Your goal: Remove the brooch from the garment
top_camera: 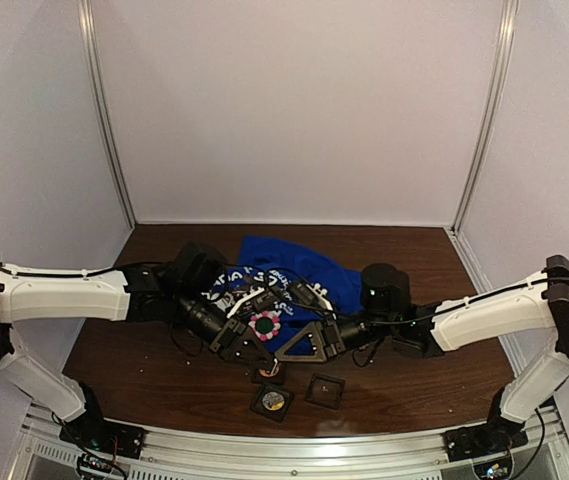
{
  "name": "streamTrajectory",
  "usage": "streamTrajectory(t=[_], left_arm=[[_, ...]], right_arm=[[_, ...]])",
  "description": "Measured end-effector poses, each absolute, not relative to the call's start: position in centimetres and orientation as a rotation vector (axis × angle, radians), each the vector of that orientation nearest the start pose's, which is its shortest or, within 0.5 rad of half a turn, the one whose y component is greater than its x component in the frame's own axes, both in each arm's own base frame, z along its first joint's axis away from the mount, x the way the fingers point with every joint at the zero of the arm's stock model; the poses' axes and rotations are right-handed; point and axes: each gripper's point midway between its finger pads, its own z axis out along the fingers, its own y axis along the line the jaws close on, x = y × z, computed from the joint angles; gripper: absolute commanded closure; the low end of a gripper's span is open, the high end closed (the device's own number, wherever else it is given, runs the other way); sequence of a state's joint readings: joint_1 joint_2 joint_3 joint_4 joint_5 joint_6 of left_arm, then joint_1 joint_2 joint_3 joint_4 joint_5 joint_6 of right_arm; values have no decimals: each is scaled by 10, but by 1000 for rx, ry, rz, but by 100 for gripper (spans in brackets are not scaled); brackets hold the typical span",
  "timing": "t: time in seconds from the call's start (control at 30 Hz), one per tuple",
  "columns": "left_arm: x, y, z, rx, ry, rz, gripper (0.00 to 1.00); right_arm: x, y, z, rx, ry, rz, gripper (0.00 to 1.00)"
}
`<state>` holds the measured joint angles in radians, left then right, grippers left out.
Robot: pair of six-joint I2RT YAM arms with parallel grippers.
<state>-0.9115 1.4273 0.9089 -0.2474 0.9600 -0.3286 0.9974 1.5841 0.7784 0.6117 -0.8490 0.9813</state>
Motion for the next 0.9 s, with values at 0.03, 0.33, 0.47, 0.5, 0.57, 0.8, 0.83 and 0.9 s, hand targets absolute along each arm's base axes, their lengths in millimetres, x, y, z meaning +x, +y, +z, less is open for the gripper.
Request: streamTrajectory(t=[0.03, 0.33, 0.47, 0.5, 0.57, 0.8, 0.83, 0.9], left_arm=[[104, -362, 186, 1247, 2244, -1670, 75], [109, -355, 188, 1201, 2243, -1580, 48], [108, -345, 184, 1179, 2251, -1544, 42], [109, -341, 183, 1167, 2260, -1532, 40], [111, -334, 180, 1139, 2277, -1505, 37], [146, -325, 174, 972, 2310, -1303, 30], [155, -325, 171, 929, 2332, -1250, 33], [179, -328, 162, 824, 2390, -1140, 39]], right_arm=[[120, 423, 207, -814, 2128, 2004, 100], [118, 419, 216, -816, 2094, 2001, 100], [118, 417, 212, -806, 2111, 1990, 100], [118, 416, 211, -801, 2117, 1984, 100], [119, 415, 212, -794, 2119, 1975, 100], [122, 413, 214, -780, 2114, 1933, 100], [124, 412, 213, -770, 2119, 1919, 100], [127, 411, 212, -753, 2123, 1887, 100]])
